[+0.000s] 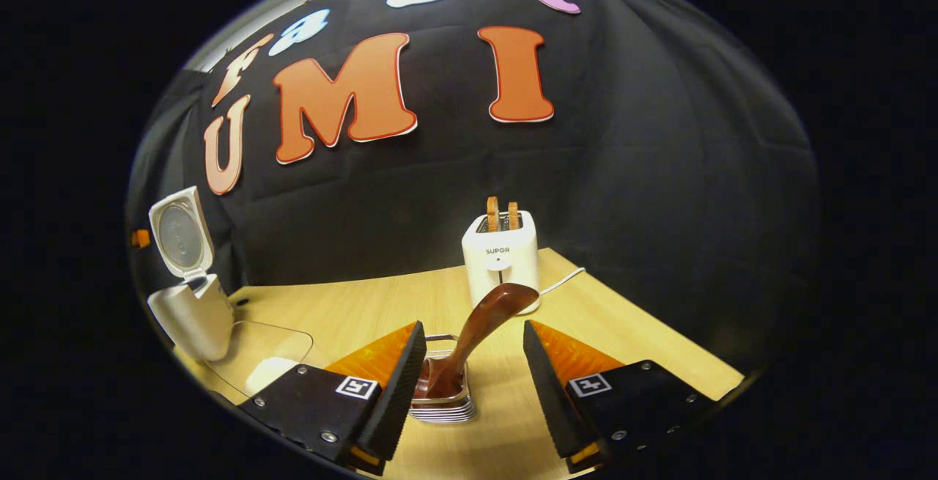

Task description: Close the left gripper, press the button to open the rice cooker; take a wooden spoon from the chopstick holder with the right hand, scoop a spoonful of rice and pour it into the rice cooker, then put the wooden spoon back into the chopstick holder.

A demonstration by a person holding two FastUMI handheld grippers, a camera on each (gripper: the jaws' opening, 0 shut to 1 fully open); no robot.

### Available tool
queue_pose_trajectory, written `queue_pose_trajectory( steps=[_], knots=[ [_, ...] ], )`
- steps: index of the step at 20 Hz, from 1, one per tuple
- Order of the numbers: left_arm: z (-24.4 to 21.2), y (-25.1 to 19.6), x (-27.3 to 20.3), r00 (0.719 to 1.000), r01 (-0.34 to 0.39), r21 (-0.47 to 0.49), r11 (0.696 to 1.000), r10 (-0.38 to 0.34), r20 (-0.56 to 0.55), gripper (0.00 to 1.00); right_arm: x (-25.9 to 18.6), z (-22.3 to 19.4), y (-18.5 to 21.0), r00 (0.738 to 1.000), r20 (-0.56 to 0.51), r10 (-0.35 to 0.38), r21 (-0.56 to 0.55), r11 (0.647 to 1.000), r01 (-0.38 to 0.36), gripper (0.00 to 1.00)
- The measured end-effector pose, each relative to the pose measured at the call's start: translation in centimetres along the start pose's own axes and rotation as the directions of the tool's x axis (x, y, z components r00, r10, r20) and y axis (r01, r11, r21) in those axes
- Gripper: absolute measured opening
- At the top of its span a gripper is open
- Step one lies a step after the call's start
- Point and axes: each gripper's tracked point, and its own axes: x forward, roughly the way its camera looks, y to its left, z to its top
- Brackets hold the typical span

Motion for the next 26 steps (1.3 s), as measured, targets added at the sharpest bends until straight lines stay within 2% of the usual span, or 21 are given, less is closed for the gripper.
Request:
queue_pose_trajectory(
  steps=[4, 5, 7, 10, 11, 13, 15, 24, 26],
  knots=[
    [-1.5, -0.6, 0.2, 0.999, 0.013, 0.0, 1.0, -0.013, -0.037, 0.04, 1.4, -0.4, 0.1, 1.0, -0.024, 0.005, 0.075, 0.997, -0.003, 0.64],
    [-1.7, -0.7, 0.4, 0.999, 0.012, -0.004, 1.0, -0.012, -0.044, 0.04, 1.6, -0.4, 0.1, 1.0, -0.027, 0.002, 0.089, 0.996, 0.0, 0.52],
    [-2.2, -0.9, 0.5, 0.998, 0.016, -0.011, 1.0, -0.017, -0.061, 0.04, 2.0, -1.2, 0.1, 0.998, -0.062, 0.004, 0.123, 0.992, 0.004, 0.39],
    [-2.6, -1.2, 0.6, 0.997, 0.027, -0.023, 0.999, -0.028, -0.069, 0.05, 2.5, -1.9, 1.0, 0.994, -0.104, 0.044, 0.19, 0.982, -0.023, 0.26],
    [-2.7, -1.4, 0.5, 0.997, 0.035, -0.024, 0.999, -0.037, -0.068, 0.05, 2.4, -1.9, 1.0, 0.994, -0.097, 0.046, 0.213, 0.977, -0.024, 0.17],
    [-2.7, -1.3, 0.3, 0.997, 0.038, -0.022, 0.999, -0.039, -0.065, 0.04, 2.2, -1.8, 1.1, 0.994, -0.099, 0.051, 0.239, 0.971, -0.026, 0.11],
    [-2.8, -1.1, 0.3, 0.997, 0.029, -0.015, 0.999, -0.03, -0.067, 0.05, 1.9, -1.4, 1.2, 0.996, -0.079, 0.045, 0.222, 0.975, -0.026, 0.08],
    [-3.5, -0.8, 0.2, 0.997, 0.036, -0.004, 0.999, -0.036, -0.069, 0.04, -1.2, 4.1, 4.0, 0.995, 0.082, 0.061, 0.116, 0.991, -0.07, 0.08],
    [-3.6, -0.6, 0.2, 0.997, 0.036, -0.001, 0.999, -0.036, -0.062, 0.05, -1.9, 5.4, 4.6, 0.991, 0.122, 0.047, 0.075, 0.996, -0.056, 0.08]
  ],
)
